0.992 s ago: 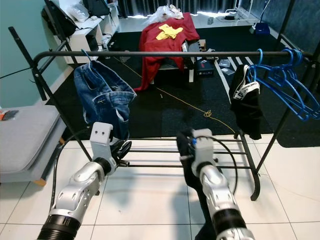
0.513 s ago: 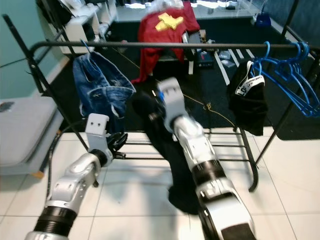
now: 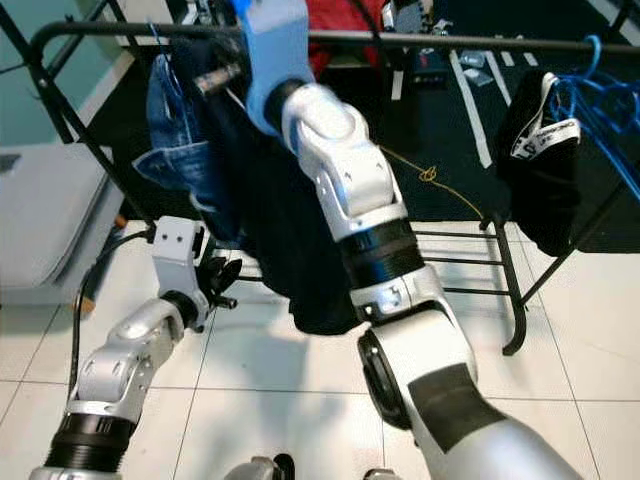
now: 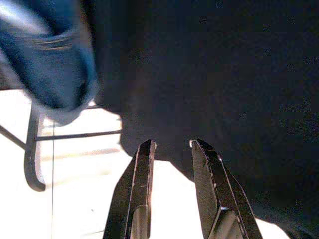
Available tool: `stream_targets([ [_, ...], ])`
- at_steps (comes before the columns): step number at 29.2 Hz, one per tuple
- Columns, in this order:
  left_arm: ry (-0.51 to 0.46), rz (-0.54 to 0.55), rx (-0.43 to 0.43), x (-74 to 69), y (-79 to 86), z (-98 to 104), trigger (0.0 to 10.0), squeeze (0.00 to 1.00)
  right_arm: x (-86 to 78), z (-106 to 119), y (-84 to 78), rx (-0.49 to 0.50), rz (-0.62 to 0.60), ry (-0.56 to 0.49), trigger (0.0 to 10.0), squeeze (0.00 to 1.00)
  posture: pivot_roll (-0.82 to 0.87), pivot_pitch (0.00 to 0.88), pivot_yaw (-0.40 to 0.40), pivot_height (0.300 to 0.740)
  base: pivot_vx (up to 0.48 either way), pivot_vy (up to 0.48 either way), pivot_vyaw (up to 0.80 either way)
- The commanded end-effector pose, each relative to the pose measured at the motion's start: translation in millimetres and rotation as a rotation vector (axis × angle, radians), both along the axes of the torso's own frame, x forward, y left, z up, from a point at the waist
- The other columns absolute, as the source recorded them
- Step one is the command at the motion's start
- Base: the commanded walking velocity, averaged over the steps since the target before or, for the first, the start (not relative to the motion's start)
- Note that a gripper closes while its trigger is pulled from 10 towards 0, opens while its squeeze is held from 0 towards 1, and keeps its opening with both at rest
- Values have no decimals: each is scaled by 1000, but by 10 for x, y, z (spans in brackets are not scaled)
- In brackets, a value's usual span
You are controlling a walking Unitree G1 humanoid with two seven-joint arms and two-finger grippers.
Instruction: Hang hanger
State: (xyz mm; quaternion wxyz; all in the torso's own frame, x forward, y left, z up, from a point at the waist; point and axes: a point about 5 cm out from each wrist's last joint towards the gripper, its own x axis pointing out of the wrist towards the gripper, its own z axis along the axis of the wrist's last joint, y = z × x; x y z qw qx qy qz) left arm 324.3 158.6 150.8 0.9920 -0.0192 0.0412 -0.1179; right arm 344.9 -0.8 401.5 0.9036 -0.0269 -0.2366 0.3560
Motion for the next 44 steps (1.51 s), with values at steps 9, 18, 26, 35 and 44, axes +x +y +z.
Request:
stream_targets([
  [9, 37, -1, -22, -57, -32, -49, 10000, 0, -161, 246, 96, 91, 97, -26, 10000, 0, 103, 302, 47, 740, 0, 0, 0],
  [18, 46, 0, -20, -101, -36, -79, 10000, 0, -237, 278, 101, 99, 133, -42, 10000, 0, 100, 296, 52, 740, 0, 0, 0],
  [26, 43, 5, -29, -104, -55, -56, 10000, 0, -302, 306, 175, 137, 182, -8, 10000, 0, 99, 298, 39, 740, 0, 0, 0],
  [35, 48, 7, -12, -128, -41, -78, 10000, 0, -313, 327, 79, 153, 192, -13, 10000, 0, 97, 281, 35, 740, 0, 0, 0],
  [44, 41, 10, -12, -94, -44, -46, 10000, 0, -339, 401, 103, 195, 212, 6, 10000, 0, 103, 273, 37, 740, 0, 0, 0],
])
